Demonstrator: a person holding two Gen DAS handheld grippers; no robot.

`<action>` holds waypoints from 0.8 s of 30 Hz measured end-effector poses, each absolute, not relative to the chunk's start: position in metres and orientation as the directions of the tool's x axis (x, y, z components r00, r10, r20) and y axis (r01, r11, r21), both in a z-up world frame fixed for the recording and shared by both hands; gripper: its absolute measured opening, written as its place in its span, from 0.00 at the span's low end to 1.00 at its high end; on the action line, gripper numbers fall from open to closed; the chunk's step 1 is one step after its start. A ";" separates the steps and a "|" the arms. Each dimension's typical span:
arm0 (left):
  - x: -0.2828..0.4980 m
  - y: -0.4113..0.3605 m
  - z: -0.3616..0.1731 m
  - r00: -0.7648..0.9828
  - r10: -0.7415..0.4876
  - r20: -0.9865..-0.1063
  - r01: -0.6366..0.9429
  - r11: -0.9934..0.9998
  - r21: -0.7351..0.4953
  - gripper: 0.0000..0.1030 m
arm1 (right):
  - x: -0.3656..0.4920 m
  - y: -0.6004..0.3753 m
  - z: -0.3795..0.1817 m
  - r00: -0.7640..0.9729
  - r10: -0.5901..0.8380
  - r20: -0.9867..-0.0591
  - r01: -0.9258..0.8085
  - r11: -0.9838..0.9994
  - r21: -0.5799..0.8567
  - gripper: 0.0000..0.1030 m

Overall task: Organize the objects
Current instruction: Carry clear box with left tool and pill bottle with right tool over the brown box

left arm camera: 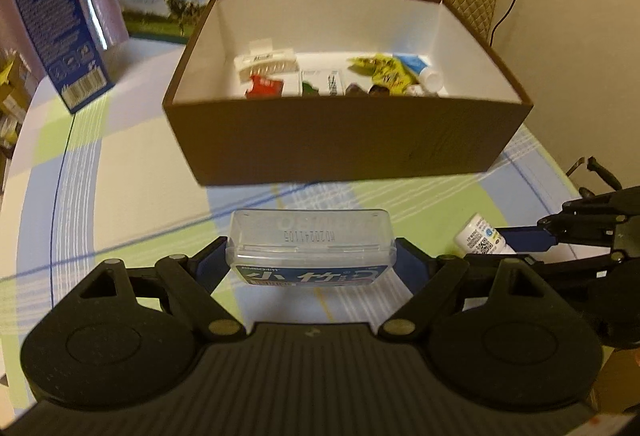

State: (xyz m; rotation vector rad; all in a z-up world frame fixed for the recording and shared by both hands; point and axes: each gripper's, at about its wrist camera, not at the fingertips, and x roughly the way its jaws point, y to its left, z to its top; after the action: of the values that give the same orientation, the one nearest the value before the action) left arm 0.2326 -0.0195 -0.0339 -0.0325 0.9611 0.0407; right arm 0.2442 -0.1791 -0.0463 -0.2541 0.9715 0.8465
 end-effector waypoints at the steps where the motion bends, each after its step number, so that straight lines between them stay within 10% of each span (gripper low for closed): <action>1: 0.236 -0.020 -0.031 0.578 0.021 -0.816 -0.046 0.999 -0.007 0.82 | 0.246 -0.180 -0.042 0.288 0.523 -0.802 -0.729 0.663 0.170 0.23; 24: 0.336 -0.016 0.020 0.692 0.037 -0.721 -0.012 0.999 0.040 0.82 | 0.341 -0.171 0.018 0.428 0.581 -0.693 -0.675 0.715 0.183 0.23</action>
State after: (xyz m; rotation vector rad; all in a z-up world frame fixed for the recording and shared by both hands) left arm 0.3358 -0.0156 0.0203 0.0327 0.8068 0.0278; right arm 0.3410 -0.1711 0.0182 -0.1294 0.8107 0.7869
